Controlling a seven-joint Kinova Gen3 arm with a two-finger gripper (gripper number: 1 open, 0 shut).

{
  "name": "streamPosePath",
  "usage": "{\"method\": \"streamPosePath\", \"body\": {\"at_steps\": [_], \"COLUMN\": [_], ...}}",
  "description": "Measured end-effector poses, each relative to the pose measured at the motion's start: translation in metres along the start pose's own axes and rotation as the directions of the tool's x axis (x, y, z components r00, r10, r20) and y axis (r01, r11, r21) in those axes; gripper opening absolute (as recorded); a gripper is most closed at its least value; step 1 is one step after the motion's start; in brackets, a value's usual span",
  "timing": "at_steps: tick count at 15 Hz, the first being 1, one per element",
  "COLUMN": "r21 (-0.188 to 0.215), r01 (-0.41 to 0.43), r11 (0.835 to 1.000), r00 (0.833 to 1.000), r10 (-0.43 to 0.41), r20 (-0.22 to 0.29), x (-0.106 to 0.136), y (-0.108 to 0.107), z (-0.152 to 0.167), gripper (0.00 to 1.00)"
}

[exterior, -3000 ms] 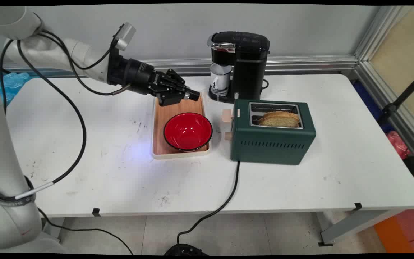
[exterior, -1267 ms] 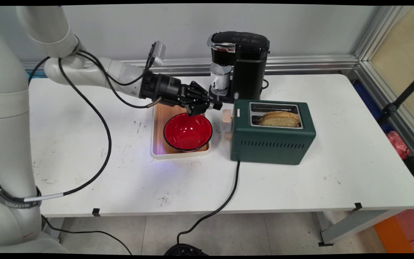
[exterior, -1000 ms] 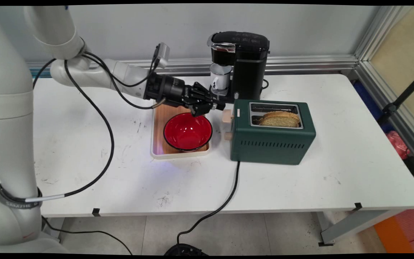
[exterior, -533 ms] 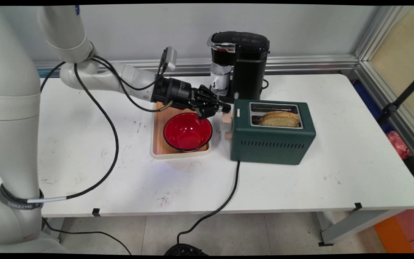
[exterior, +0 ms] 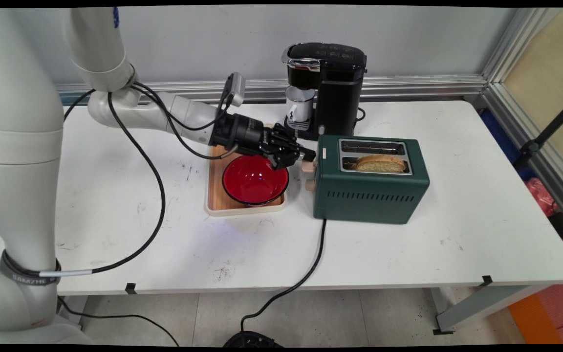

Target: Press the toaster switch

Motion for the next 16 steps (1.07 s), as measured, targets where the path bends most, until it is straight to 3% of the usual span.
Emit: {"method": "streamPosePath", "body": {"at_steps": [16], "r21": [-0.015], "r01": [-0.002], "r11": [1.000], "r00": [0.998], "r10": [0.003], "r20": [0.062], "x": [-0.028], "y": [0.007], "z": [-0.001], "gripper": [0.00]}}
